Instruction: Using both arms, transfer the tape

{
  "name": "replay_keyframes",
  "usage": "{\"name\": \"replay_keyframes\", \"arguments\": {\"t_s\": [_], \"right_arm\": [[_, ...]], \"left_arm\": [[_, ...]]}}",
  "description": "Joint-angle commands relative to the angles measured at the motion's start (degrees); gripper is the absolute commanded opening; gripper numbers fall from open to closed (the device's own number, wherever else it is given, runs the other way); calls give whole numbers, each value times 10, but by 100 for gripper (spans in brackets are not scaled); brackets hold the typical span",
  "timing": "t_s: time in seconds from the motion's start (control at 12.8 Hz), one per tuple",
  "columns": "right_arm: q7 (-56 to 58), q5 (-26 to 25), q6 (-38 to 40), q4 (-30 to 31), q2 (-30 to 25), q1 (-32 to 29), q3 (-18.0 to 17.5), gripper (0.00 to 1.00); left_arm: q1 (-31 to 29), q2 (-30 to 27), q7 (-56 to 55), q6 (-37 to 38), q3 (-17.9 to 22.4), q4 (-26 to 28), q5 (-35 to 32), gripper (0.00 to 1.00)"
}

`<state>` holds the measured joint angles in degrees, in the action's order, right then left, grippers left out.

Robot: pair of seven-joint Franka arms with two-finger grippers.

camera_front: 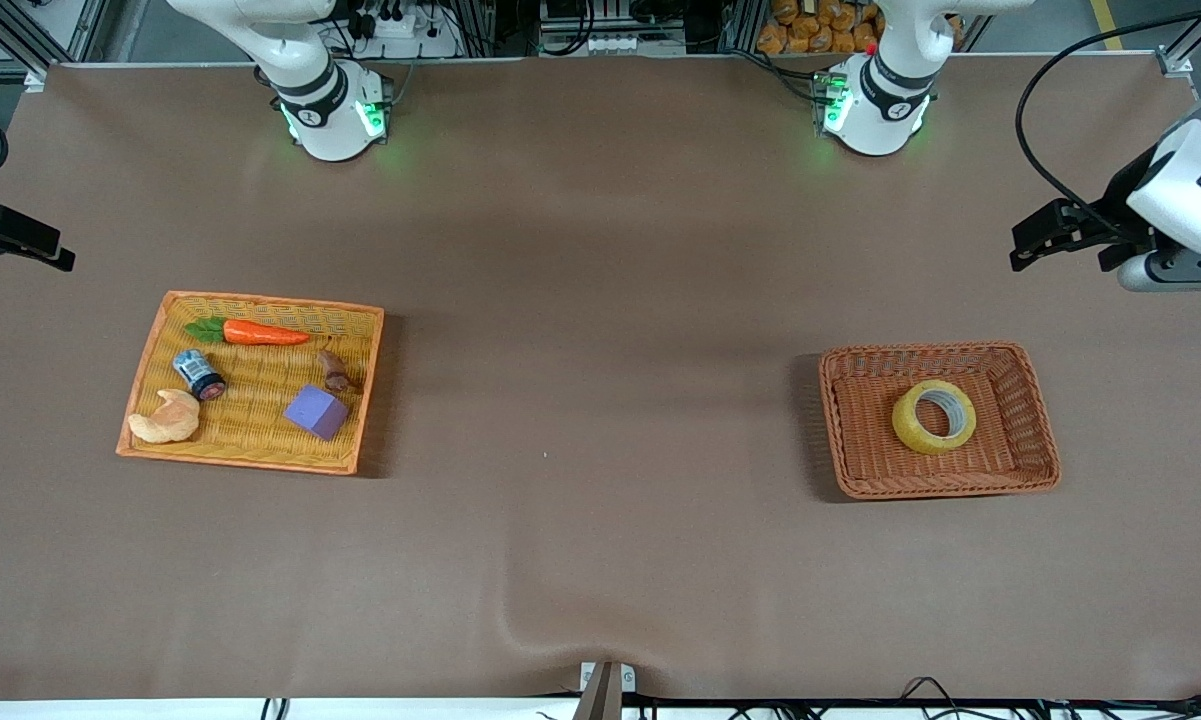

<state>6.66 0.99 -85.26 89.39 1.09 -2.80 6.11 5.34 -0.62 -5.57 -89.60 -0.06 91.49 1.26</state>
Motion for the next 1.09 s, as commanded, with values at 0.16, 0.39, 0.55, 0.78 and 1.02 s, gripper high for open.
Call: {"name": "replay_keyframes", "arguments": {"t_s": [0.16,0.39,0.55,0.78,1.02], "right_arm": [[3,-4,5,-10,4,-12,-9,100],[2,-3,3,-10,4,-12,-9,100],[2,-3,4,-10,4,-12,-9,100],[2,-3,3,-10,7,-12,-9,100],[2,-4,3,-10,7,-12,-9,100]], "left_arm": [[0,10,-1,8,3,-16,9,100],[-1,17,-2,-11,2,-13,16,100],[-3,18,8,-22,5,-15,17,100],[-7,20,-3,-44,5,-14,19,100],[-3,19,3,-30,-6,-9,16,100]]}}
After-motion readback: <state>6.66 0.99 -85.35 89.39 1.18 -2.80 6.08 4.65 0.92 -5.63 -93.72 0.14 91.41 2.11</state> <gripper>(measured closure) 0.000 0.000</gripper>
